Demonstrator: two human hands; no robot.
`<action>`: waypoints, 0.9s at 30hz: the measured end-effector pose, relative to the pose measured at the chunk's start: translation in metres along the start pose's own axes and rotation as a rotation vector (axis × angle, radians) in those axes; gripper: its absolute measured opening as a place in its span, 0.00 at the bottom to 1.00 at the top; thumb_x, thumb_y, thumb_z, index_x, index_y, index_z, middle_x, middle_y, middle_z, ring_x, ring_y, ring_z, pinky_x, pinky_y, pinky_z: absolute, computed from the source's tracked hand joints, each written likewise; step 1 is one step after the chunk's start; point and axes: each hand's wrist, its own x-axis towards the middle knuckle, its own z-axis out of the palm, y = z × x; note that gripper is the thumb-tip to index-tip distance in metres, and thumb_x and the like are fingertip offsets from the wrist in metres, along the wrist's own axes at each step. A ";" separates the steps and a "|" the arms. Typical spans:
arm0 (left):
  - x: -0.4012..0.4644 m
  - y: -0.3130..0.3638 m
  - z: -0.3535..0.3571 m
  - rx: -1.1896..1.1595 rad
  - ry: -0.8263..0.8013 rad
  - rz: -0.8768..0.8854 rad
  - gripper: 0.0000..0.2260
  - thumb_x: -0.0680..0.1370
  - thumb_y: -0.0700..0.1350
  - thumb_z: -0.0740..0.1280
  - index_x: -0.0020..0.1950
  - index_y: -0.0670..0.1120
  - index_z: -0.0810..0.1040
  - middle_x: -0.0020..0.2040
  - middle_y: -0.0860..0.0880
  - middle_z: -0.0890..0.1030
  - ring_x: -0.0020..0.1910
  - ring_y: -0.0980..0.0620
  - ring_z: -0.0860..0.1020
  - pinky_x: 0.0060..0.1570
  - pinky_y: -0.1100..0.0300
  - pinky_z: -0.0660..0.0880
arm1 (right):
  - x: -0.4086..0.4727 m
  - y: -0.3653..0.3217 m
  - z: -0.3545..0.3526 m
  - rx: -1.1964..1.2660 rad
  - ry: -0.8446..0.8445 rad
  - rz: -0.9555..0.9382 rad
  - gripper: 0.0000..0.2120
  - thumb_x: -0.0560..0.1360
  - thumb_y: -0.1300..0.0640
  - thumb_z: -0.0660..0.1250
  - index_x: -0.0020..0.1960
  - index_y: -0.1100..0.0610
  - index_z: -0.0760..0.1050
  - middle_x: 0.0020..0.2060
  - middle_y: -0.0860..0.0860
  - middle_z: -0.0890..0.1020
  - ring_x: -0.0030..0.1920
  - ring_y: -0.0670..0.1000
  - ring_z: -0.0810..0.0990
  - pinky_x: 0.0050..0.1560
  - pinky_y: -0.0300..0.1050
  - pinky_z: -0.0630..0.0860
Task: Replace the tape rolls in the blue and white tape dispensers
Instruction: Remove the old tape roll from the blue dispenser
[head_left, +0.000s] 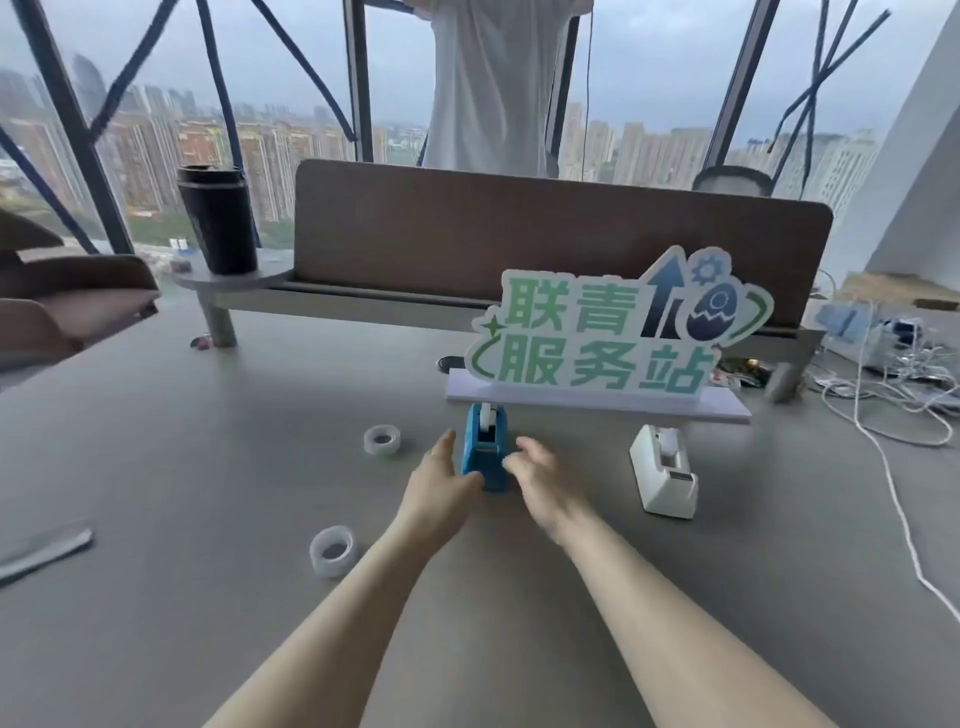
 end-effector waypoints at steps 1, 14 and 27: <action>0.006 -0.001 0.000 -0.054 -0.018 -0.027 0.32 0.72 0.38 0.62 0.77 0.47 0.58 0.71 0.49 0.70 0.65 0.49 0.72 0.57 0.59 0.69 | 0.003 -0.004 0.001 0.014 0.010 0.000 0.20 0.79 0.55 0.56 0.69 0.61 0.67 0.68 0.56 0.72 0.64 0.55 0.71 0.60 0.48 0.65; 0.034 -0.032 0.011 -0.278 -0.088 -0.087 0.34 0.60 0.41 0.58 0.67 0.54 0.74 0.62 0.51 0.81 0.61 0.50 0.78 0.66 0.49 0.73 | 0.001 0.011 0.008 0.139 0.055 -0.011 0.14 0.77 0.63 0.55 0.58 0.67 0.74 0.59 0.62 0.79 0.65 0.60 0.72 0.66 0.53 0.66; -0.101 -0.007 0.027 -0.226 -0.037 0.031 0.23 0.70 0.40 0.62 0.63 0.54 0.78 0.52 0.54 0.85 0.54 0.58 0.82 0.55 0.63 0.76 | -0.096 0.043 -0.015 0.028 0.090 -0.193 0.19 0.67 0.57 0.57 0.52 0.46 0.81 0.45 0.47 0.86 0.49 0.51 0.81 0.54 0.50 0.77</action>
